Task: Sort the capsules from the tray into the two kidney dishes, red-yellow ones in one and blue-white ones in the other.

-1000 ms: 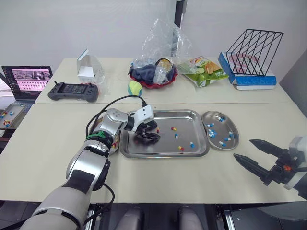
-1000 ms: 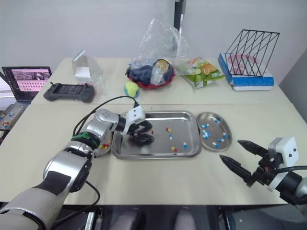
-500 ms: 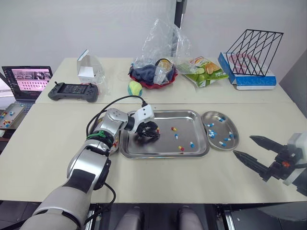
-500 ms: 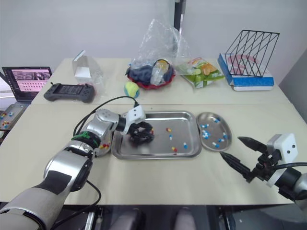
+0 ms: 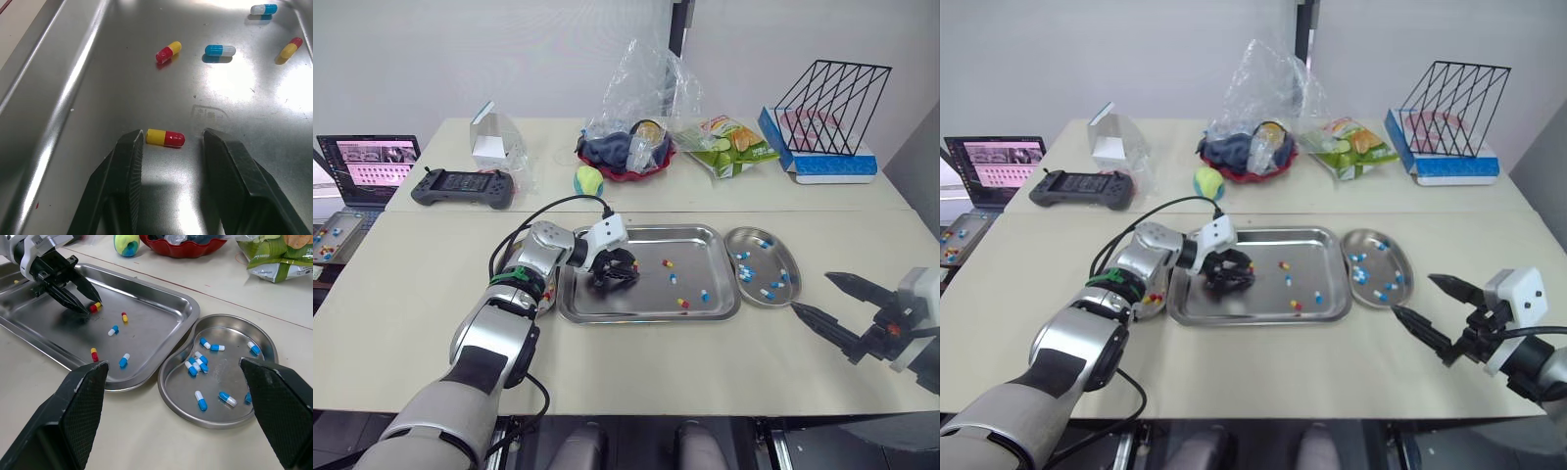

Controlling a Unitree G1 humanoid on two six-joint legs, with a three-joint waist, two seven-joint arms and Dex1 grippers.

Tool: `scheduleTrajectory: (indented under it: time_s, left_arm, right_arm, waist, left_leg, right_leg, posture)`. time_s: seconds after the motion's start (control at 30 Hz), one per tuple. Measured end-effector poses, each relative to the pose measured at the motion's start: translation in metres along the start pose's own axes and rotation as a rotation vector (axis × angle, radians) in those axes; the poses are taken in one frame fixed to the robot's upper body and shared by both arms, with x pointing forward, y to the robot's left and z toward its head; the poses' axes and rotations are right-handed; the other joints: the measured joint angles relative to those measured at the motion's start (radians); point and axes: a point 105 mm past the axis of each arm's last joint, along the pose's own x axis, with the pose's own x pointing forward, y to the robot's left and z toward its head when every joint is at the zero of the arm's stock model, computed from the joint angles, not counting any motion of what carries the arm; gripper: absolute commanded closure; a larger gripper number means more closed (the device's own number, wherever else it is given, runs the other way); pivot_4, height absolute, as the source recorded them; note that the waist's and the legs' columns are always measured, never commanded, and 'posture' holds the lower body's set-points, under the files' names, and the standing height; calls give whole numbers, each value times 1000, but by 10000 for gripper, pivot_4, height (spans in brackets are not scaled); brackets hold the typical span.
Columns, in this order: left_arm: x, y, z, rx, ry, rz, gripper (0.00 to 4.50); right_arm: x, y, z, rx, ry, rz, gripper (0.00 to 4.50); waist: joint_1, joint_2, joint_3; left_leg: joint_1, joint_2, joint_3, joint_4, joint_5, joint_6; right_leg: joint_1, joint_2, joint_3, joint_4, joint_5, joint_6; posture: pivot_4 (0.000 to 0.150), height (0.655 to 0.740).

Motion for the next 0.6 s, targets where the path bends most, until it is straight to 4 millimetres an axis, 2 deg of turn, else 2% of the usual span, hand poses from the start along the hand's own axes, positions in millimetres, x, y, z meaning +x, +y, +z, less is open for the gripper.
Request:
scheduleTrajectory:
  time_s: [0.2, 0.33, 0.6]
  left_arm:
    - [6, -2, 3, 2, -11, -4, 24783]
    - [7, -2, 3, 3, -10, 1, 35412]
    - [1, 2, 1, 15, 13, 15, 35412]
  right_arm:
    - [1, -2, 4, -27, -12, -6, 0]
    - [1, -2, 4, -29, -11, -7, 0]
    - [4, -3, 3, -39, -10, -9, 0]
  waist:
    - [0, 0, 0]
    - [-1, 0, 0]
    - [-1, 0, 0]
  left_leg:
    - [0, 0, 0, 0, 0, 0]
    - [0, 0, 0, 0, 0, 0]
    - [0, 0, 0, 0, 0, 0]
  right_leg:
    - [0, 0, 0, 0, 0, 0]
    - [0, 0, 0, 0, 0, 0]
    - [0, 0, 0, 0, 0, 0]
  posture:
    - [1500, 7400]
    - [1500, 7400]
    - [1500, 7400]
